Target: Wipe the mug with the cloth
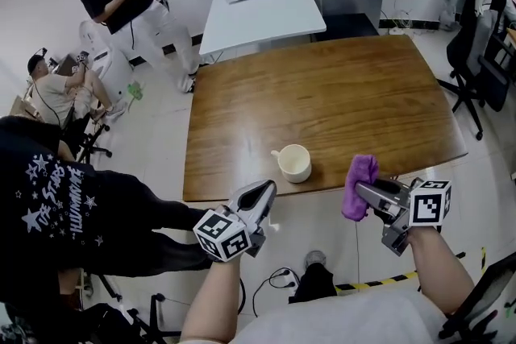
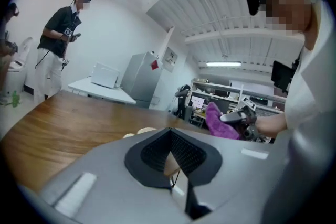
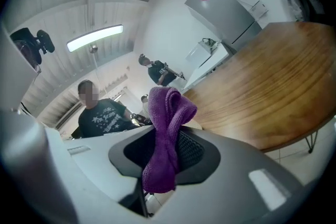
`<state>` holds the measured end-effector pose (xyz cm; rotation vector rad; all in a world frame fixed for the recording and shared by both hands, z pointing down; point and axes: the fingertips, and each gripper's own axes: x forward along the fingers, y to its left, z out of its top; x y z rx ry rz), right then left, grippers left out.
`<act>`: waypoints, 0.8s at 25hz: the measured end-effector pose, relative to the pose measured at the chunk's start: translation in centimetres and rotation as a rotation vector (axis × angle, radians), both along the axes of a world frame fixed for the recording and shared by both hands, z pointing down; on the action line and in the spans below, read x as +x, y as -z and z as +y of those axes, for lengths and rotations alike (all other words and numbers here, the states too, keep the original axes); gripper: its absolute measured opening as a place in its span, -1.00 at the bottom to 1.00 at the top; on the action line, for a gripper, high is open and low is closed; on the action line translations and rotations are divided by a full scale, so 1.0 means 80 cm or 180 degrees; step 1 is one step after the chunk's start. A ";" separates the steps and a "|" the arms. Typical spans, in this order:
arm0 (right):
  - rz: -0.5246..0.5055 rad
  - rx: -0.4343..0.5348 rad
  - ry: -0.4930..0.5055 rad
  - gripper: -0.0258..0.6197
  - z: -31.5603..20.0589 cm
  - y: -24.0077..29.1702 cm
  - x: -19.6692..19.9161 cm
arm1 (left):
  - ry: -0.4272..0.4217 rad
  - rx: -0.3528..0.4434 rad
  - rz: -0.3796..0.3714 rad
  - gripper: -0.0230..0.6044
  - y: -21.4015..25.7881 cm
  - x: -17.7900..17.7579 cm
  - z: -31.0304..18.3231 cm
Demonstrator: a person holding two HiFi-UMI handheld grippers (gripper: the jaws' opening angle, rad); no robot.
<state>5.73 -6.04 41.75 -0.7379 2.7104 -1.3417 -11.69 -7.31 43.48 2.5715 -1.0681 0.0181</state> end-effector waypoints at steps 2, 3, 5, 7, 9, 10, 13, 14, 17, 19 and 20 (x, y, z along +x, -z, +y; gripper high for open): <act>-0.0108 0.0125 0.0076 -0.59 0.040 0.034 0.003 | -0.0031 0.0131 0.0040 -0.93 0.043 0.032 0.048; -0.0149 0.0194 0.0112 -0.59 0.062 0.051 0.008 | -0.0014 0.0155 0.0037 -0.93 0.060 0.046 0.070; -0.0178 0.0340 0.0167 -0.59 0.110 0.082 0.025 | 0.0038 0.0140 0.0073 -0.93 0.092 0.075 0.117; -0.0157 0.0476 0.0177 -0.59 0.163 0.108 0.050 | 0.0060 0.0106 0.0237 -0.93 0.125 0.108 0.170; -0.0141 0.0580 0.0165 -0.59 0.213 0.130 0.074 | 0.0070 0.0103 0.0395 -0.93 0.152 0.138 0.222; -0.0130 0.0619 0.0163 -0.59 0.236 0.138 0.085 | 0.0075 0.0123 0.0427 -0.93 0.164 0.153 0.247; -0.0069 0.0724 0.0170 -0.59 0.297 0.155 0.113 | 0.0065 0.0180 0.0331 -0.93 0.184 0.192 0.315; -0.0061 0.0753 0.0172 -0.59 0.313 0.160 0.119 | 0.0050 0.0175 0.0284 -0.93 0.188 0.202 0.334; -0.0081 0.0819 0.0160 -0.59 0.350 0.180 0.130 | 0.0003 0.0141 0.0242 -0.93 0.199 0.218 0.374; -0.0092 0.0858 0.0157 -0.59 0.364 0.191 0.130 | -0.0022 0.0154 0.0249 -0.93 0.209 0.220 0.388; -0.0088 0.0872 0.0163 -0.59 0.368 0.195 0.128 | -0.0025 0.0165 0.0247 -0.93 0.213 0.219 0.392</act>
